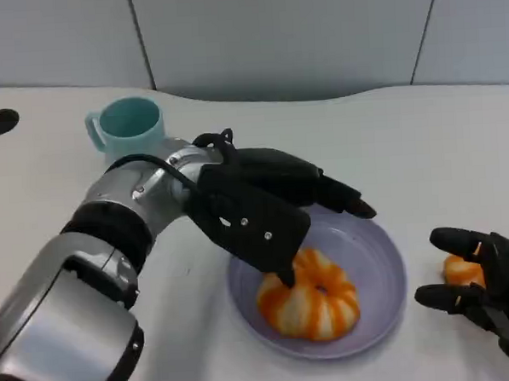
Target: Grasp the bread from the table and place it into the plate.
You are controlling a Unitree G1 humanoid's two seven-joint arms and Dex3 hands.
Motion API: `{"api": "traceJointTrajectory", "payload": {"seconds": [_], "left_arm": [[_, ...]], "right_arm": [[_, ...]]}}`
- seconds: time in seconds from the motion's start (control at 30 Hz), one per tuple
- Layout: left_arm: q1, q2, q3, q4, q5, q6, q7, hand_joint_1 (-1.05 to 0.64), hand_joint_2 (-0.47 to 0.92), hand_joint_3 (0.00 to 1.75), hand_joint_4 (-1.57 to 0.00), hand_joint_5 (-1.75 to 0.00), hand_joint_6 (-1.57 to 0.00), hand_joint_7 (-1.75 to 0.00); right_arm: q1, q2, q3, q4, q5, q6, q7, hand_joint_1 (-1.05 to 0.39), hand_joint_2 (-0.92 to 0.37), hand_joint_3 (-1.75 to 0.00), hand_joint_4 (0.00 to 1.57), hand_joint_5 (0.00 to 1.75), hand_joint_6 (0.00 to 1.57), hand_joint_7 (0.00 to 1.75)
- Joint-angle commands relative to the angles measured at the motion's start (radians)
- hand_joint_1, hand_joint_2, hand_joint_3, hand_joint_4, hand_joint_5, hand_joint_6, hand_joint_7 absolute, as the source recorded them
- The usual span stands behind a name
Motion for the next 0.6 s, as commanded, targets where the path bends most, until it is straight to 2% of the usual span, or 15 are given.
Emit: {"api": "traceJointTrajectory", "payload": {"seconds": [0.03,0.27,0.37,0.47,0.57,0.6], "left_arm": [[-0.026,0.012,-0.011,-0.009,0.016,-0.003,0.034,-0.83,0.87,0.01,0.00,0.00,-0.13,-0.01],[-0.031,0.041,-0.001,-0.022,0.012,-0.008,0.050,-0.90,0.90,0.01,0.00,0.00,-0.07,0.00],[-0.017,0.058,0.067,-0.024,-0.079,-0.018,-0.030,-0.88,0.89,0.01,0.00,0.00,-0.08,-0.01],[0.012,0.088,0.165,-0.036,-0.227,-0.022,-0.171,-0.86,0.91,0.01,0.00,0.00,-0.08,-0.01],[0.028,0.098,0.209,-0.052,-0.301,-0.013,-0.255,-0.85,0.91,0.01,0.00,0.00,-0.08,-0.01],[0.051,0.121,0.252,-0.072,-0.368,0.016,-0.318,-0.85,0.91,0.01,0.00,0.00,-0.08,-0.01]], "right_arm": [[0.005,-0.007,-0.005,-0.007,-0.004,-0.008,0.000,-0.35,-0.92,-0.47,0.43,1.01,0.46,0.72],[0.003,-0.008,-0.007,-0.003,-0.003,-0.011,0.004,-0.36,-0.92,-0.46,0.44,1.02,0.46,0.72],[0.004,-0.005,-0.010,-0.007,0.000,-0.007,0.001,-0.36,-0.92,-0.46,0.45,1.03,0.46,0.72],[0.005,-0.007,-0.012,-0.006,0.000,-0.009,0.002,-0.36,-0.92,-0.46,0.44,1.03,0.46,0.72],[0.006,-0.007,-0.012,-0.005,-0.002,-0.010,0.001,-0.36,-0.92,-0.46,0.44,1.02,0.46,0.72],[0.004,-0.009,-0.014,-0.004,-0.001,-0.006,0.002,-0.36,-0.92,-0.46,0.45,1.02,0.46,0.72]]}}
